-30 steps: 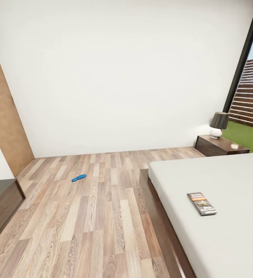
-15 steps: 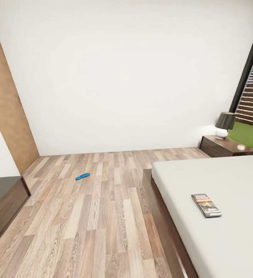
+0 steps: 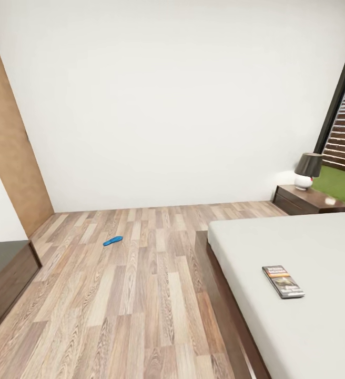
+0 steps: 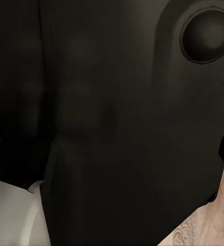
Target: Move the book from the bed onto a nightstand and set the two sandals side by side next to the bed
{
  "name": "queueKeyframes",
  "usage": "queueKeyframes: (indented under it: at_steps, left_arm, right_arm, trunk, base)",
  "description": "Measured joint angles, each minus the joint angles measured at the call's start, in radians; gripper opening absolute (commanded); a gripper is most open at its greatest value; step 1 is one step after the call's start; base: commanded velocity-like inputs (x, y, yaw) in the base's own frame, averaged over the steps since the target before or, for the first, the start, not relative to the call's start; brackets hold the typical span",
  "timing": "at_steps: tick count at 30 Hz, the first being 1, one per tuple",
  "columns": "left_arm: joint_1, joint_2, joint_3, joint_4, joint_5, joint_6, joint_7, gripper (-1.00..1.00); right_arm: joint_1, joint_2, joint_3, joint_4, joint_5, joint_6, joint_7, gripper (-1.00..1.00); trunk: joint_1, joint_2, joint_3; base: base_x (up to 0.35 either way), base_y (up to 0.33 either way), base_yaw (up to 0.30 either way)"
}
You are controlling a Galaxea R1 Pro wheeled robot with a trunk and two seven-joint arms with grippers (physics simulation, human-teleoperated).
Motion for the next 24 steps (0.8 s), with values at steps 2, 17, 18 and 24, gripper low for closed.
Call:
queueKeyframes:
  at_steps: [2, 17, 18, 24]
  left_arm:
    - [0.0, 0.0, 0.0, 0.0, 0.0, 0.0, 0.0, 1.0]
    - [0.0, 0.0, 0.0, 0.0, 0.0, 0.0, 0.0, 1.0]
    - [0.0, 0.0, 0.0, 0.0, 0.0, 0.0, 0.0, 1.0]
    - [0.0, 0.0, 0.0, 0.0, 0.0, 0.0, 0.0, 1.0]
  right_arm:
    - [0.0, 0.0, 0.0, 0.0, 0.0, 0.0, 0.0, 1.0]
    - [0.0, 0.001, 0.001, 0.0, 0.0, 0.0, 0.0, 1.0]
    - [0.0, 0.001, 0.001, 0.0, 0.0, 0.0, 0.0, 1.0]
    - [0.0, 0.001, 0.0, 0.0, 0.0, 0.0, 0.0, 1.0]
  trunk:
    - [0.0, 0.0, 0.0]
    - [0.0, 0.0, 0.0]
    - [0.0, 0.0, 0.0]
    - [0.0, 0.0, 0.0]
  base:
    - [0.018, 0.0, 0.002]
    - [0.02, 0.004, 0.001]
    - [0.09, 0.033, 0.0]
    - [0.074, 0.025, 0.0]
